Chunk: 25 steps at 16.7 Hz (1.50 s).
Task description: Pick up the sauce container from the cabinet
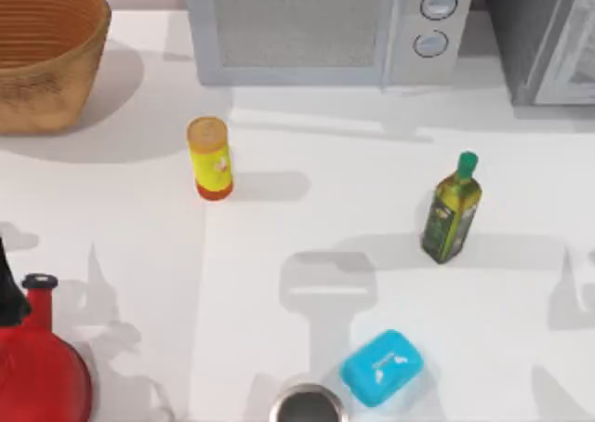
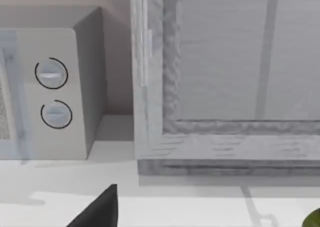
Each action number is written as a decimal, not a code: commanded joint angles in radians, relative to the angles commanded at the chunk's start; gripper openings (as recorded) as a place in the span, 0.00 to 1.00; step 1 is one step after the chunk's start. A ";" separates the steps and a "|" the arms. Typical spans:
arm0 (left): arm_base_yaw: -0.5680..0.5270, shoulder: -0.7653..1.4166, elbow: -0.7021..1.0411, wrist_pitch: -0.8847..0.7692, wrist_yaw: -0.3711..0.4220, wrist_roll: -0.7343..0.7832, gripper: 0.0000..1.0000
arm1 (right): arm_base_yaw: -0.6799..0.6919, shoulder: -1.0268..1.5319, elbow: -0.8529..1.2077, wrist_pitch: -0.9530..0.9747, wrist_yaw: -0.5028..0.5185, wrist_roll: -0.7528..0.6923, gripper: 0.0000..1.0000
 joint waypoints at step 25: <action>0.000 0.000 0.000 0.000 0.000 0.000 1.00 | 0.173 1.247 1.635 -0.394 0.185 0.014 1.00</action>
